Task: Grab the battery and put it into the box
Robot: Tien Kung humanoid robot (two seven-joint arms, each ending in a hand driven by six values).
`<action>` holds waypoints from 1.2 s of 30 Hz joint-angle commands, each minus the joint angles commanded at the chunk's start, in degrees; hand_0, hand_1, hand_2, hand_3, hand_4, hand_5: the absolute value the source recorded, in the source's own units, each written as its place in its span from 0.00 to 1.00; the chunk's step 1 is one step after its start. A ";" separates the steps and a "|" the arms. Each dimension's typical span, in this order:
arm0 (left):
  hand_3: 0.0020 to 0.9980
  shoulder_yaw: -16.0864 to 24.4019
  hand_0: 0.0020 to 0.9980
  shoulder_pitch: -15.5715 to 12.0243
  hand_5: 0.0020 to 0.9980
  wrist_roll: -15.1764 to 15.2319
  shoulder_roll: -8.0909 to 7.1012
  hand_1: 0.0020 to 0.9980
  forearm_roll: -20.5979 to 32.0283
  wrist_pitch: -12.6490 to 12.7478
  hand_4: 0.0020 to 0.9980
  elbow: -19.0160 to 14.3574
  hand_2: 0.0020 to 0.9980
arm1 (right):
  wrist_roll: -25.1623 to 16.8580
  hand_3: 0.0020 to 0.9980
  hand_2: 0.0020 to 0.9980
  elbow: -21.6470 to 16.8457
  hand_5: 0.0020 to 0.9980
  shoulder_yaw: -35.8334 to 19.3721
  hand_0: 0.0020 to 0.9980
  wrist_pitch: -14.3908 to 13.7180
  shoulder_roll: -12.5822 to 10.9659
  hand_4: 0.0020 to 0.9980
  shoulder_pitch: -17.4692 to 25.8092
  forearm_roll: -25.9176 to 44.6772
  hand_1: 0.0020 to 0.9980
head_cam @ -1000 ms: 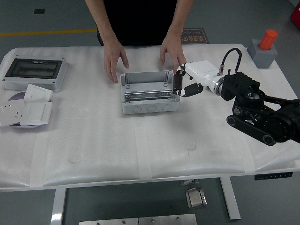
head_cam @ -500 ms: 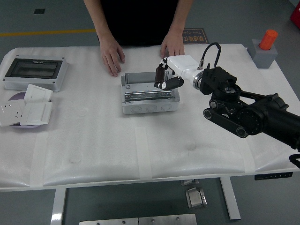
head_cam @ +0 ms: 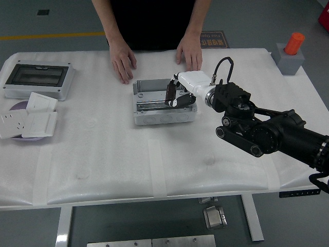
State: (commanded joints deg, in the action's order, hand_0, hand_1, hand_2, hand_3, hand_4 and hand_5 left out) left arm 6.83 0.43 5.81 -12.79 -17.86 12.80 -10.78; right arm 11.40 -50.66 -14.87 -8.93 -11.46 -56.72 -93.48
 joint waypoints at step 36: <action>0.72 1.07 0.59 -0.69 0.24 -0.25 0.40 0.63 -0.57 -0.29 0.69 -0.07 0.58 | 0.57 0.93 0.84 -7.89 0.63 -9.63 0.66 0.15 -12.49 1.00 3.09 -1.74 0.64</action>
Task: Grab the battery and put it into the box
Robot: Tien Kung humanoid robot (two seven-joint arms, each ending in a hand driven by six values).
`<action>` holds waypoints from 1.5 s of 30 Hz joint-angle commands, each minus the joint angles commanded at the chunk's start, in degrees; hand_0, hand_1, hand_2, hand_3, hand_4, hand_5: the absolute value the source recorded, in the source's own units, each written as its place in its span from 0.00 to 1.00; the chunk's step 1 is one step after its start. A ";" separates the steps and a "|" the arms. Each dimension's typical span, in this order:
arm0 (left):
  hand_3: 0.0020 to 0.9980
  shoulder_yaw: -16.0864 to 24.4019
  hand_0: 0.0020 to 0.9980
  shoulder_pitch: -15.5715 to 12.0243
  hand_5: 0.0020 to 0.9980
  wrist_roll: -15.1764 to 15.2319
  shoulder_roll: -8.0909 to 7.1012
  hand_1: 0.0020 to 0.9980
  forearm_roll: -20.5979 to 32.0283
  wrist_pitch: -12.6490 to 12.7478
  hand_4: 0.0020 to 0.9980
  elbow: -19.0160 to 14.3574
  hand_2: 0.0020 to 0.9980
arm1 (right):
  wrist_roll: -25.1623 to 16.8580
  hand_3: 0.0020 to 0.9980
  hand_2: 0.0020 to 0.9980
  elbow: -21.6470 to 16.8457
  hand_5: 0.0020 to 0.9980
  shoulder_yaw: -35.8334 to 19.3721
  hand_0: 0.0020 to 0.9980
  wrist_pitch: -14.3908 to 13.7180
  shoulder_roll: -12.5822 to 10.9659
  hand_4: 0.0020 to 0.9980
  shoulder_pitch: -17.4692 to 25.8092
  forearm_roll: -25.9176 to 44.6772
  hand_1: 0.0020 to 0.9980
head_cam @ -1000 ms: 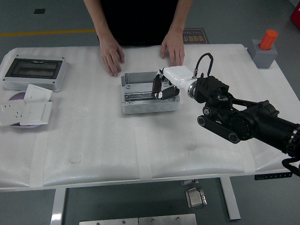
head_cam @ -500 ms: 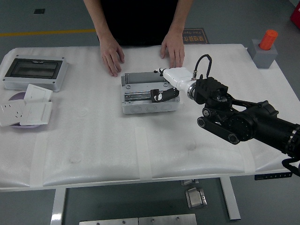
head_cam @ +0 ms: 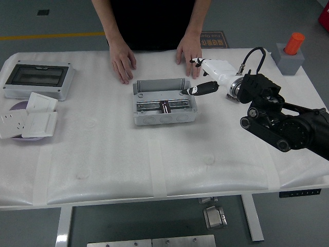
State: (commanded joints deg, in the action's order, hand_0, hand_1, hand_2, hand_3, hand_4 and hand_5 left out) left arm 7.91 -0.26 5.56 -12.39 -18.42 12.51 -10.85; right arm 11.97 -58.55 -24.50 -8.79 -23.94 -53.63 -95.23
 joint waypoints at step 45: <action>0.72 1.70 0.59 0.48 0.25 0.01 0.08 0.63 -0.81 0.06 0.69 -0.27 0.58 | -0.75 0.78 0.74 4.65 0.59 8.56 0.61 -1.74 -7.39 0.96 1.31 -0.50 0.57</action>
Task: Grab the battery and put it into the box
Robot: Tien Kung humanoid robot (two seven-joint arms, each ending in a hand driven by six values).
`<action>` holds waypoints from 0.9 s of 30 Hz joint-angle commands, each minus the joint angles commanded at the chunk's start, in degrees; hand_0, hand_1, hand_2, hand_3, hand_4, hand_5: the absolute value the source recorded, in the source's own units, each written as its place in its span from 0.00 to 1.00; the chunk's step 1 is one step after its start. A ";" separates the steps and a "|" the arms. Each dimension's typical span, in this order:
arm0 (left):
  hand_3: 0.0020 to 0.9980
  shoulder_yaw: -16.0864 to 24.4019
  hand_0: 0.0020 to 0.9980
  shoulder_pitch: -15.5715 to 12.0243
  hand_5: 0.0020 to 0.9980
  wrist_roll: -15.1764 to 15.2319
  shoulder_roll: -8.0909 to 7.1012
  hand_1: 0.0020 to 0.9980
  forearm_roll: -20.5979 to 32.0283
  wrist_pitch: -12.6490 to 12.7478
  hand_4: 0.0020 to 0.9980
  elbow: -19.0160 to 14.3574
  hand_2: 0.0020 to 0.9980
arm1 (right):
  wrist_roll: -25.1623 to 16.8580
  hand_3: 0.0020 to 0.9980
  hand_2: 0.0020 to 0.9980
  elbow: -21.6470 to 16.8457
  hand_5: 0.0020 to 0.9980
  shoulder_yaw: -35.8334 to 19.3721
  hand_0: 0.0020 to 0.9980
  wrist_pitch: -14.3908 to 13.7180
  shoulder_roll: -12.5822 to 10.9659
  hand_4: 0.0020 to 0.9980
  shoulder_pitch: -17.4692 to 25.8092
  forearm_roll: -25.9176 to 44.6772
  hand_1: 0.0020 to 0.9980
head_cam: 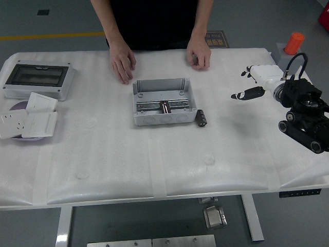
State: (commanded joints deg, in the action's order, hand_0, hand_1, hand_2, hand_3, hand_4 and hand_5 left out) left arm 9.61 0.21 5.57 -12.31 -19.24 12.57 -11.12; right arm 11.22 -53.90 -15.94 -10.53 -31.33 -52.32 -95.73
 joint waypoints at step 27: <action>0.72 0.29 0.59 -0.54 0.25 -0.05 0.13 0.63 0.04 0.02 0.68 -0.11 0.58 | 1.01 0.78 0.74 -10.59 0.58 -3.13 0.60 0.96 -2.51 0.93 4.84 -4.46 0.56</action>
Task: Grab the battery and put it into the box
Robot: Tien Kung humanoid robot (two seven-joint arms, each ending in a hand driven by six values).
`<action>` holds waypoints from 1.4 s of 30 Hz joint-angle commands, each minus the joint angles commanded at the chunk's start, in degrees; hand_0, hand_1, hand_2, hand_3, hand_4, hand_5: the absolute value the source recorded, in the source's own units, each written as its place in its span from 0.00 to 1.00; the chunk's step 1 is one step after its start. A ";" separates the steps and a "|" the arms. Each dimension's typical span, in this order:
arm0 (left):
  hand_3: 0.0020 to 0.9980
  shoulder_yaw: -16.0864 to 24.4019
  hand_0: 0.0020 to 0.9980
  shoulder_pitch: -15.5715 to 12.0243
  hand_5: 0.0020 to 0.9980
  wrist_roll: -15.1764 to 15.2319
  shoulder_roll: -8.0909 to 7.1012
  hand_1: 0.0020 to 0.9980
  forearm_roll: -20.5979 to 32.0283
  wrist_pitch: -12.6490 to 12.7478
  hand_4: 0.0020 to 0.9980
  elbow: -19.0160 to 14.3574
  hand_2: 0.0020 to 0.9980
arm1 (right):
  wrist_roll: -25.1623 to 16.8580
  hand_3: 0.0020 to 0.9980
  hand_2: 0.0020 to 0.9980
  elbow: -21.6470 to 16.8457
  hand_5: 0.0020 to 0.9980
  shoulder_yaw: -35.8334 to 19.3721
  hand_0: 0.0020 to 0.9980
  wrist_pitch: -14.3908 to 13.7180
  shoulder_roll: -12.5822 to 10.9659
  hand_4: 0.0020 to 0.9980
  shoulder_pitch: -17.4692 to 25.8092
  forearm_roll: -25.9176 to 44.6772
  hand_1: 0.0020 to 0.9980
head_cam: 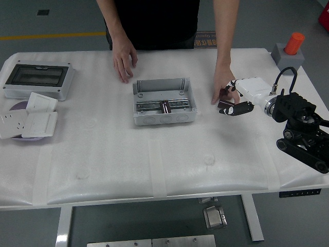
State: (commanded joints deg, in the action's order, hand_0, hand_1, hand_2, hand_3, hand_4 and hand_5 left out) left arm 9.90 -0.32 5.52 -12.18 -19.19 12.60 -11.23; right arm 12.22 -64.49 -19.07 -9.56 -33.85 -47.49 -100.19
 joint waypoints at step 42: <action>0.72 -0.17 0.59 0.59 0.25 -0.01 -0.10 0.63 0.49 -0.12 0.68 -0.02 0.58 | 1.16 0.78 0.73 9.46 0.63 -0.45 0.60 0.00 4.35 0.93 -3.29 5.76 0.54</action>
State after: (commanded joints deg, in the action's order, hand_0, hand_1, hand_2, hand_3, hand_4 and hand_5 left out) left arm 9.73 0.27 5.51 -12.28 -18.71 12.48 -11.25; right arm 13.38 -55.03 -19.53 -9.56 -29.49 -50.78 -94.44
